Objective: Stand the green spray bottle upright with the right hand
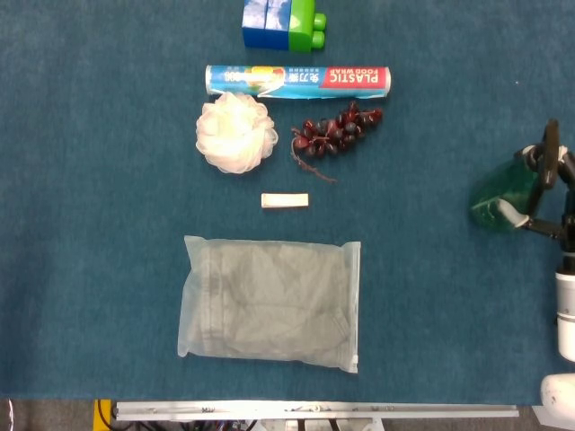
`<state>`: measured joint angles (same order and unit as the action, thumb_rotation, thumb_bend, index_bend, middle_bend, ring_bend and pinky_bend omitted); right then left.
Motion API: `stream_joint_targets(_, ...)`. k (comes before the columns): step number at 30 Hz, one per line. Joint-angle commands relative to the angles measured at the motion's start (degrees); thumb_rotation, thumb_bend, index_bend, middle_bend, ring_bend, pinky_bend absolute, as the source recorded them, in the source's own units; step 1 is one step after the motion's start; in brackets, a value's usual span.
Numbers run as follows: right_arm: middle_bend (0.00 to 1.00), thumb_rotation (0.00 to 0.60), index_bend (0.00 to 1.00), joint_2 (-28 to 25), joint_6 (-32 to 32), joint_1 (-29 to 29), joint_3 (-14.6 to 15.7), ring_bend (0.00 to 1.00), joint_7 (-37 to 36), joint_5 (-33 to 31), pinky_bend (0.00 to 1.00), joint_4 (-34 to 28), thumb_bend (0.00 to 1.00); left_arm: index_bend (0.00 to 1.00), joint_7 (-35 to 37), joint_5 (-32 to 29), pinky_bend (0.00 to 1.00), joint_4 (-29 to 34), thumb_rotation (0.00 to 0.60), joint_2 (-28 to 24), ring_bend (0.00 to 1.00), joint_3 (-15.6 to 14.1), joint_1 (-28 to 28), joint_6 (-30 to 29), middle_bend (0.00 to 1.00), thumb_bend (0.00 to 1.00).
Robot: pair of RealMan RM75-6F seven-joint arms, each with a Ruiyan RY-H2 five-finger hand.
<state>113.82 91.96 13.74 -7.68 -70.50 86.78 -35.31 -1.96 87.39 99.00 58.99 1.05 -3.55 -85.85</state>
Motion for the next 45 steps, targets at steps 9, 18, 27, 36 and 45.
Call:
stream_joint_targets(9,0.55,0.600,0.54,-0.29,1.62,-0.93,1.43,0.41,0.30,1.28,0.46,2.33,0.00,0.31,-0.04,-0.07,0.96,-0.13,0.600,0.07,0.54,0.02,-0.06,0.09,0.57,0.60)
stream_joint_targets(18,0.45,0.600,0.46,-0.46,3.05,-2.34,1.91,0.32,1.59,1.34,0.41,3.86,0.00,0.31,-0.14,-0.19,0.96,-0.19,0.600,0.17,0.54,-0.02,-0.16,0.37,0.57,0.60)
stream_joint_targets(27,0.32,0.600,0.34,-1.90,4.26,-2.82,1.70,0.22,3.05,1.33,0.35,3.18,0.00,0.31,-0.41,-0.13,0.96,-0.16,0.600,0.31,0.54,-0.07,-0.21,0.41,0.57,0.60)
stream_joint_targets(36,0.24,0.600,0.25,-3.35,4.12,-3.15,1.78,0.18,4.52,1.32,0.31,1.61,0.00,0.31,-0.46,-0.19,0.96,-0.24,0.600,0.42,0.54,-0.12,-0.24,0.51,0.57,0.60)
stream_joint_targets(45,0.21,0.600,0.20,-5.63,5.85,-2.98,1.05,0.15,8.24,1.58,0.29,-2.09,0.00,0.31,-0.45,-0.04,0.96,-0.15,0.600,0.37,0.54,-0.17,-0.21,0.39,0.57,0.60)
